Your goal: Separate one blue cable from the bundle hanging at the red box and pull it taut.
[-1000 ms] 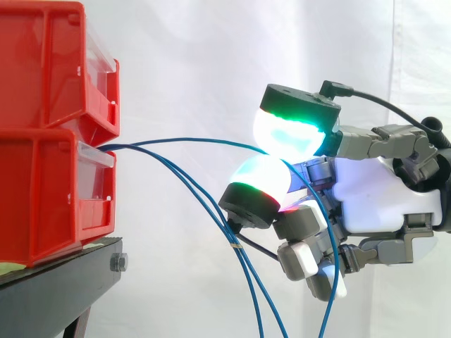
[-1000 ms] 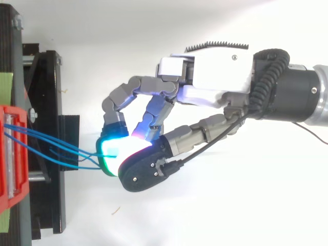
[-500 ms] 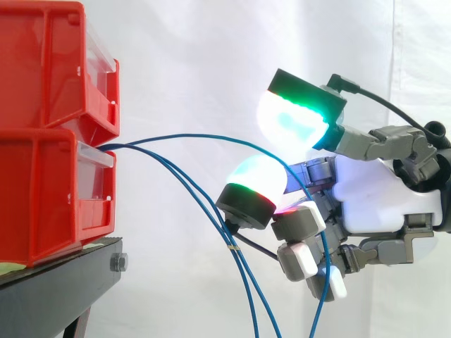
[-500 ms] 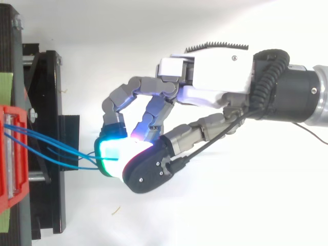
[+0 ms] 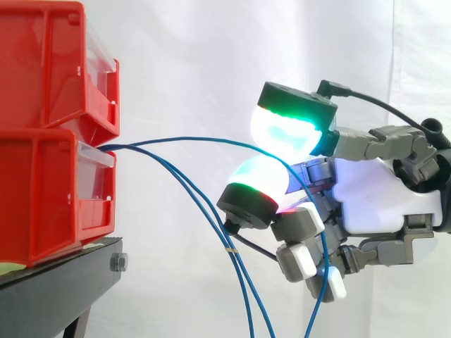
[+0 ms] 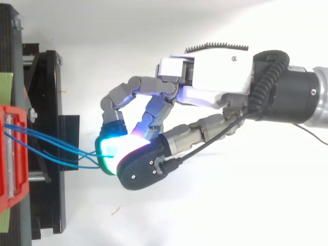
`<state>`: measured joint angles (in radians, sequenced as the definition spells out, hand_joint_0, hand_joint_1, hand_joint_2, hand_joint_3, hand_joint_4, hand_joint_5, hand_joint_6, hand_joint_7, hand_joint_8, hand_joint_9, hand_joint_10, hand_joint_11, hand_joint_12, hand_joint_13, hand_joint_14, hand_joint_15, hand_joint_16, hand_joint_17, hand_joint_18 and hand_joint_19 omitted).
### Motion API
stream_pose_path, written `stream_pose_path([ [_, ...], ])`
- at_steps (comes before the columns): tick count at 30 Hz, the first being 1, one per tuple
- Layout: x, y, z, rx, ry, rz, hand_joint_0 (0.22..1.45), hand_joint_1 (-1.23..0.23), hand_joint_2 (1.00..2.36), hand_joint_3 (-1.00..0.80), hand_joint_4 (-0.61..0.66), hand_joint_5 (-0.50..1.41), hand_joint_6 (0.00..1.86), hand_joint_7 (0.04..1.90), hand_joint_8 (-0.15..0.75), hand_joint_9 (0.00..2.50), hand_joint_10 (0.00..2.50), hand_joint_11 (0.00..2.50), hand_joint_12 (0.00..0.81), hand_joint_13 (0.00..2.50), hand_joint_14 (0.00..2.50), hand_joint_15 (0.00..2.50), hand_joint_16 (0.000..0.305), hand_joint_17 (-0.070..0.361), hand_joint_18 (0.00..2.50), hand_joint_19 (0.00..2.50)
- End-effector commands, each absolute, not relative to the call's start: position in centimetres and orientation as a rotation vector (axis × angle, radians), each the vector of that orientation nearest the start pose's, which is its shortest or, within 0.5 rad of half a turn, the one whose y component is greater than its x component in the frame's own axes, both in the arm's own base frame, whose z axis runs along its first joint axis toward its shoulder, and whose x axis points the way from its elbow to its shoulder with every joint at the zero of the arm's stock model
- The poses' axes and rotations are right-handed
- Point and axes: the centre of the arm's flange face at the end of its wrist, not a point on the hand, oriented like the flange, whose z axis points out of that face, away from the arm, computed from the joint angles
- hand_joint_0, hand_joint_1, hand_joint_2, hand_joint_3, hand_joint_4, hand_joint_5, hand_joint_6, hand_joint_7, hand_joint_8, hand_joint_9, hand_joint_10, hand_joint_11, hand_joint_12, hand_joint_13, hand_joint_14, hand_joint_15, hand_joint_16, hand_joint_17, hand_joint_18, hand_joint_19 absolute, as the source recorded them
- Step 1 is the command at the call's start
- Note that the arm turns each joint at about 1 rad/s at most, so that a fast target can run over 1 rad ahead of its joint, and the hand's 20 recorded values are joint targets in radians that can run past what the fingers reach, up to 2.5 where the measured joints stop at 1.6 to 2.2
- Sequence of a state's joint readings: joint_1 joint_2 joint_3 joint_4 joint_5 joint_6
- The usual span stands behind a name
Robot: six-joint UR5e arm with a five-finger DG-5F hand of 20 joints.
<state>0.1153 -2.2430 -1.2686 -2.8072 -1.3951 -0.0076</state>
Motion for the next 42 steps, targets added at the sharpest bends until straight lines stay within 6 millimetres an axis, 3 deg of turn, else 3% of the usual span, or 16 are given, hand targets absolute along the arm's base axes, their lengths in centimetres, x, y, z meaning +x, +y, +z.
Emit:
stream_pose_path([
  [1, 73.7, -6.5, 25.0, 1.253, 1.197, 1.139, 0.61, -0.74, 1.02, -0.16, 0.05, -0.17, 0.85, 1.27, 0.363, 1.1, 0.02, 0.93, 0.403, 1.03, 0.02, 0.59, 0.05, 0.113, 1.08, 0.65],
  [9, 73.7, -6.6, 25.0, 1.254, 1.198, 1.138, 0.65, -0.81, 1.02, -0.09, -0.08, -0.19, 0.89, 1.3, 0.353, 1.14, 0.02, 1.01, 0.395, 1.03, 0.02, 0.59, 0.049, 0.109, 1.07, 0.64],
  [28, 73.5, -6.4, 24.0, 1.245, 1.164, 1.144, 0.73, -0.8, 1.01, -0.36, -0.09, -0.21, 0.89, 1.16, 0.312, 1.29, 0.01, 1.45, 0.387, 1.06, 0.02, 0.64, 0.045, 0.102, 1.04, 0.63],
  [32, 73.5, -6.4, 24.0, 1.246, 1.165, 1.143, 0.73, -0.79, 1.01, -0.36, -0.09, -0.21, 0.89, 1.16, 0.31, 1.29, 0.01, 1.59, 0.387, 1.11, 0.02, 0.76, 0.045, 0.101, 1.03, 0.61],
  [37, 73.4, -6.7, 23.8, 1.249, 1.168, 1.139, 0.72, -0.79, 1.01, -0.36, -0.09, -0.21, 0.89, 1.17, 0.306, 1.28, 0.01, 1.81, 0.394, 1.22, 0.02, 1.2, 0.045, 0.101, 1.04, 0.68],
  [40, 73.4, -6.9, 23.9, 1.25, 1.167, 1.138, 0.72, -0.79, 1.01, -0.36, -0.09, -0.21, 0.89, 1.16, 0.312, 1.2, 0.3, 1.71, 0.385, 1.27, 0.01, 1.4, 0.046, 0.103, 1.06, 0.74],
  [42, 73.4, -7.0, 23.9, 1.251, 1.165, 1.137, 0.73, -0.79, 1.01, -0.36, -0.09, -0.21, 0.89, 1.15, 0.309, 1.19, 0.36, 1.69, 0.385, 1.3, 0.01, 1.51, 0.046, 0.103, 1.07, 0.78],
])
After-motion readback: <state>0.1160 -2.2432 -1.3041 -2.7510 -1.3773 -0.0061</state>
